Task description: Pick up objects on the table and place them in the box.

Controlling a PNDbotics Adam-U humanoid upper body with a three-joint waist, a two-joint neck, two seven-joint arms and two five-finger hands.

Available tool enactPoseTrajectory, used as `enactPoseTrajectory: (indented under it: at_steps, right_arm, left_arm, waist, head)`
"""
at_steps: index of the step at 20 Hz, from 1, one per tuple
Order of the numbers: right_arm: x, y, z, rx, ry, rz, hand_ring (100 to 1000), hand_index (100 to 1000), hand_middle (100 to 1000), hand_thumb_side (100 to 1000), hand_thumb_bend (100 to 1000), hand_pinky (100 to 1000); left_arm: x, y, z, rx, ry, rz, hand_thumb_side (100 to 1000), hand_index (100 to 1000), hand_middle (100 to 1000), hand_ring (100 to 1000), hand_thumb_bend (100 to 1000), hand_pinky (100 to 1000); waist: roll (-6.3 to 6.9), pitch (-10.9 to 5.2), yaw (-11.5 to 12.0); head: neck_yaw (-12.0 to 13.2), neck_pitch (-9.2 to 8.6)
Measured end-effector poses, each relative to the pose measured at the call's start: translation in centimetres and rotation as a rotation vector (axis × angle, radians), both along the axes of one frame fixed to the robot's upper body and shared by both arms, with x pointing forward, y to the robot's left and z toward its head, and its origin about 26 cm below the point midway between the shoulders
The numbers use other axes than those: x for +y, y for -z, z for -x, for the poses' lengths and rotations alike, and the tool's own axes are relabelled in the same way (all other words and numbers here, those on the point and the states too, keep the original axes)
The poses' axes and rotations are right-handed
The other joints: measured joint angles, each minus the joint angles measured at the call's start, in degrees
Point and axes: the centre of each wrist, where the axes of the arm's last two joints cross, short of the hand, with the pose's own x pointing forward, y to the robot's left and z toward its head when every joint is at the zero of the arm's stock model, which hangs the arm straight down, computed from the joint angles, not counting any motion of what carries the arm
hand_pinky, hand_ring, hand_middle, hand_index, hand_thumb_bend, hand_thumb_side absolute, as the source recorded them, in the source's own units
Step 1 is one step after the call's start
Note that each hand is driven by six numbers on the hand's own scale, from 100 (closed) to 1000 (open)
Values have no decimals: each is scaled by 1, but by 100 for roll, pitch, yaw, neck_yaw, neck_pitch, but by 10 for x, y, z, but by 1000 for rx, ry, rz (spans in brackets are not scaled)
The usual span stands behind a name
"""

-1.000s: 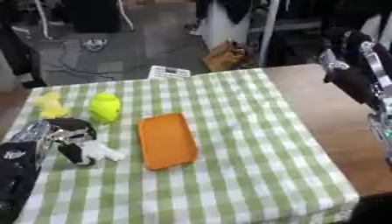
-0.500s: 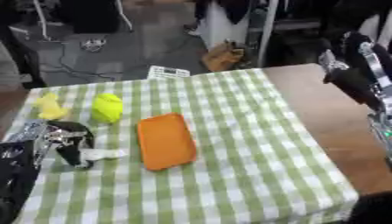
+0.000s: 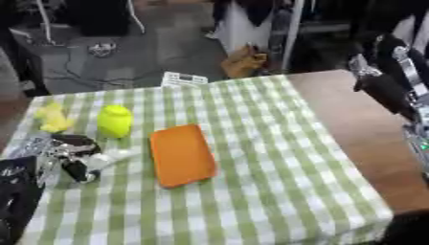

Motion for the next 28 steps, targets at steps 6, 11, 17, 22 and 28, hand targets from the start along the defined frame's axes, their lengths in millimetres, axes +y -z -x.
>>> enactPoseTrajectory:
  at_steps: [6,11,17,22,28]
  right_arm:
    - [0,0,0,0,0,0,556,822,581,654,227,353]
    - [0,1,0,3,1,0,556,822,581,655,228,353]
    - [-1,1,-1,5,1,0,556,822,581,655,228,353]
    - [-1,1,-1,5,0,1,556,822,581,655,229,353]
    - [0,0,-1,2,-3,2,556,822,581,655,229,353]
  left_arm:
    - [-8,-18,-5,-49,52,38,244,281,130,100,100,100]
    - [-16,-46,-12,-80,95,80,244,281,128,100,100,100]
    - [-19,-58,-14,-80,118,97,244,281,128,100,100,100]
    - [-21,-63,-14,-87,127,102,244,282,130,100,100,100]
    - [-24,-63,-14,-83,145,93,244,285,134,100,100,100]
  waist:
    - [0,0,0]
    - [0,0,0]
    - [0,0,0]
    - [0,0,2]
    - [0,0,5]
  head:
    - [-18,-14]
    - [-19,-41]
    - [-21,-43]
    - [-21,-43]
    - [-27,-43]
